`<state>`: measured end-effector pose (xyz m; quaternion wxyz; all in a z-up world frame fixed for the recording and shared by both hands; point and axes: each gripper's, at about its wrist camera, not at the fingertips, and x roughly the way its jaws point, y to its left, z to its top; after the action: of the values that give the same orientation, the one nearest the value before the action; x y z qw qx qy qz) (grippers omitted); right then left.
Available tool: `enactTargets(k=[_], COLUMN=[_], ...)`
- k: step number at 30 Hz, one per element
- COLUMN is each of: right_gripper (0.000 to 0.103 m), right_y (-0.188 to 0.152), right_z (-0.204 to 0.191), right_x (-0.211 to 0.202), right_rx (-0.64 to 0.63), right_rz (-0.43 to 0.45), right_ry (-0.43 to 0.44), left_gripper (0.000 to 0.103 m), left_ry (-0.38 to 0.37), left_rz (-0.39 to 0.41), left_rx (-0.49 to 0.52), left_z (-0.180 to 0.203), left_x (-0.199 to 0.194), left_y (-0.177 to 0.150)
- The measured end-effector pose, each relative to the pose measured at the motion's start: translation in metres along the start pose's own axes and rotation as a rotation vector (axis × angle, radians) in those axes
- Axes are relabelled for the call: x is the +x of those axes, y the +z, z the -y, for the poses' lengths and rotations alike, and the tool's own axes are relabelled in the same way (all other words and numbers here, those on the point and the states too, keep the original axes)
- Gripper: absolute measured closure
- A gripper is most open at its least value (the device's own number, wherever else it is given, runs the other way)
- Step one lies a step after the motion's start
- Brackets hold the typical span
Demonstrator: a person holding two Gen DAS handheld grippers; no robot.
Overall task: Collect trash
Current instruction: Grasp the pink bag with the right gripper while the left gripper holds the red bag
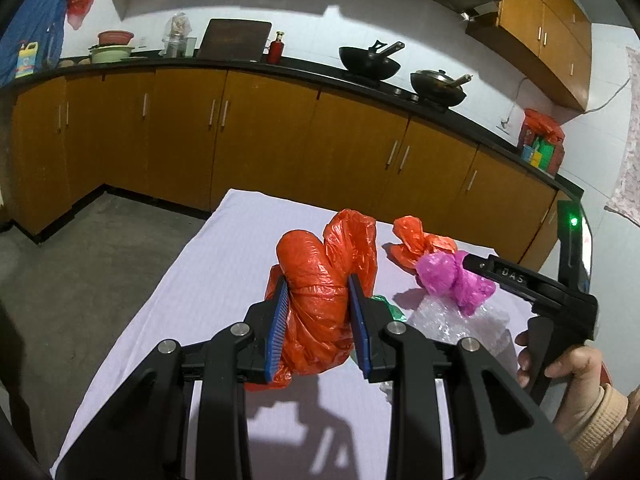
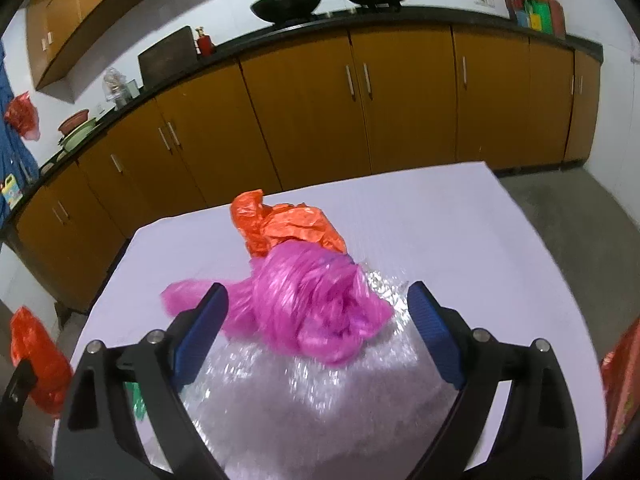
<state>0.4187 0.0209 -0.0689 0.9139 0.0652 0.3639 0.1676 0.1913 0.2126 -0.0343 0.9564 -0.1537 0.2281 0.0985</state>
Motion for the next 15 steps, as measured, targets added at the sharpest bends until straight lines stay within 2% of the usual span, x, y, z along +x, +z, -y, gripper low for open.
enactTargets(k=[3, 6, 9, 15], right_gripper=[0.015, 0.037, 0.047, 0.05], right_y=[-0.003, -0.009, -0.012, -0.02], right_z=[-0.001, -0.001, 0.0, 0.007], right_x=[0.015, 0.026, 0.022, -0.01], right_rx=[-0.012, -0.024, -0.027, -0.027], right_rz=[-0.044, -0.089, -0.079, -0.036], right_ry=[0.02, 0.054, 0.073, 0.081], left_gripper=[0.073, 0.073, 0.073, 0.073], left_ry=[0.0, -0.002, -0.005, -0.012], left_rz=[-0.006, -0.014, -0.019, -0.02], left_rx=[-0.004, 0.0, -0.001, 0.006], left_z=[0.0, 0.003, 0.005, 0.009], left_x=[0.004, 0.006, 0.007, 0.004], left_y=[-0.001, -0.005, -0.006, -0.005])
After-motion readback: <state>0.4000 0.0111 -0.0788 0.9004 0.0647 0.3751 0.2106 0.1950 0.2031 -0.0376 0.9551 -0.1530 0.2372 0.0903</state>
